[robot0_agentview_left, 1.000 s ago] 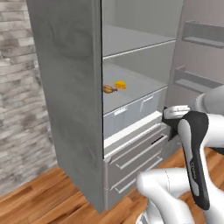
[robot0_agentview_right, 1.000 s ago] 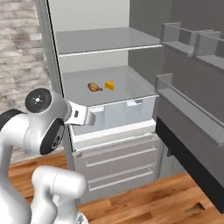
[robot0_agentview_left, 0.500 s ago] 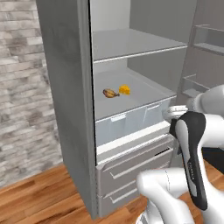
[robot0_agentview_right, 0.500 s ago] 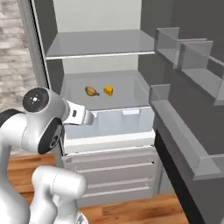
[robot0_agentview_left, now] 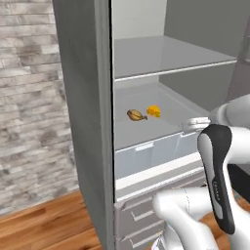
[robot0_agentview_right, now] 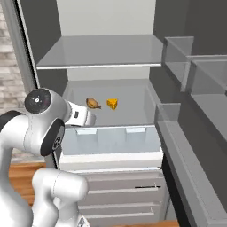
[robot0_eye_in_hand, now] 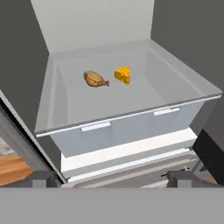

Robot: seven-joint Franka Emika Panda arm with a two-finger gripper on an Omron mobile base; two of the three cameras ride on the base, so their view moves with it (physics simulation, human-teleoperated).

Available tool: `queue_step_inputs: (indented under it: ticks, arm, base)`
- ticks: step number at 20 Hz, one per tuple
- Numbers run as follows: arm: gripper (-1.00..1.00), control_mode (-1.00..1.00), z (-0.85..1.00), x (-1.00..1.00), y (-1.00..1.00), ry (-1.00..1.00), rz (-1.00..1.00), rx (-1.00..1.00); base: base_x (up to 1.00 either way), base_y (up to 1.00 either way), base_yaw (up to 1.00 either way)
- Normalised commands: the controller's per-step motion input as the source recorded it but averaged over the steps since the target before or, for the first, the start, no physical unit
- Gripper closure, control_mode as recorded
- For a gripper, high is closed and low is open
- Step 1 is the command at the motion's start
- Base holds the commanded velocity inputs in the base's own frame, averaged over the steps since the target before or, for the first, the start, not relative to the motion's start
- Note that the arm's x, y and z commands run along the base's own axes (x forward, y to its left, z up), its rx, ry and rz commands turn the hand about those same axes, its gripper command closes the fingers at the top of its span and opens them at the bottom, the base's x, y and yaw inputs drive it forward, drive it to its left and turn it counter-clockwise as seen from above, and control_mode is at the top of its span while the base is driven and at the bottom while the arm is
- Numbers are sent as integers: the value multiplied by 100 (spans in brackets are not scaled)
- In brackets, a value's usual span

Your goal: Take the cheese, chicken drumstick, and avocado from the fridge and place them on the plate on the dining counter to create an appetizer plate.

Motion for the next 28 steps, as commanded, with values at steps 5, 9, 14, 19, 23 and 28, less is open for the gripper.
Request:
queue_step_inputs:
  ticks: [5,9,14,19,23,28]
  arm:
    - [-100,100,0,0,0,0,0,0]
    - [-100,100,0,0,0,0,0,0]
    - [-100,100,0,0,0,0,0,0]
    - [-100,100,0,0,0,0,0,0]
    - [-100,100,0,0,0,0,0,0]
    - [-100,-100,-4,0,-2,0,0,0]
  base:
    - [58,-2,16]
    - [46,-23,20]
    - [33,-47,26]
    - [30,-56,35]
    - [9,-13,22]
    - [0,-1,3]
